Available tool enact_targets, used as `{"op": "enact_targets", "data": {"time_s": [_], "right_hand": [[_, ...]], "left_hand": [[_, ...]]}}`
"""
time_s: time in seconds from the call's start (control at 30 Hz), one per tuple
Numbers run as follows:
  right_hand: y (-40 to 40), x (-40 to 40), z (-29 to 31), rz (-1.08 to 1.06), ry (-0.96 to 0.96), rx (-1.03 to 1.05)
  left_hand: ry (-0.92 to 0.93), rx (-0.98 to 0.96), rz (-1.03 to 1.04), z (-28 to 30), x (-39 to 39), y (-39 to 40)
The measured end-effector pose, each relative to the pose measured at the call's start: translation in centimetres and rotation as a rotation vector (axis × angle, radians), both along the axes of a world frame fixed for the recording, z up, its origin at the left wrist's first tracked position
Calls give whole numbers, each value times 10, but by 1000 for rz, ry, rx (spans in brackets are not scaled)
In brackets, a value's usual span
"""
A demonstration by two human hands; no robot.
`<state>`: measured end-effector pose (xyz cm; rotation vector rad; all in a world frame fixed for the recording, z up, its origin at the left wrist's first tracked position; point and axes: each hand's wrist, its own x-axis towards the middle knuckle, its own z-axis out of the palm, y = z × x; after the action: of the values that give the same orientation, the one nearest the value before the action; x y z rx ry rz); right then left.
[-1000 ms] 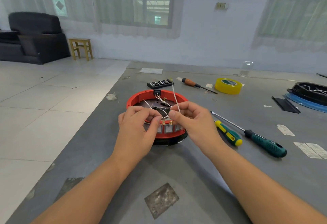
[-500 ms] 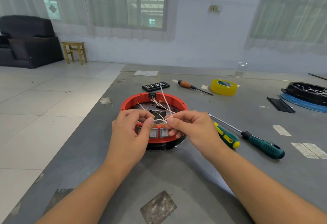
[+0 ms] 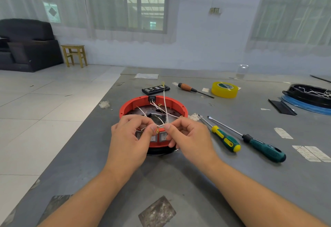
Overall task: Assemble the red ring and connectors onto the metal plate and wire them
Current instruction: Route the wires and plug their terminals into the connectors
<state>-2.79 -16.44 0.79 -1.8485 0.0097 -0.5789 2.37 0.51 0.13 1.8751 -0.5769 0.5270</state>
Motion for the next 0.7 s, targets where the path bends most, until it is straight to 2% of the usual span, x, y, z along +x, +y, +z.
{"op": "enact_targets", "data": {"time_s": [0.07,0.27,0.4,0.57,0.7], "right_hand": [[2,0,0,-17,-7,-13],[18,-1,-1,35,-24,247],[20,0,-1,23,-25,213],[9,-2,2,5,-29,166],[9,-4,1,-4,-57,149]], "left_hand": [[33,-46,-2,1,-2,-2],[27,-151,18,4,-9,-10],[66,-173,14,3,-8,-10],[51,-77,-25,3,-6,-5],[87,-115,-53,0,-2,-1]]}}
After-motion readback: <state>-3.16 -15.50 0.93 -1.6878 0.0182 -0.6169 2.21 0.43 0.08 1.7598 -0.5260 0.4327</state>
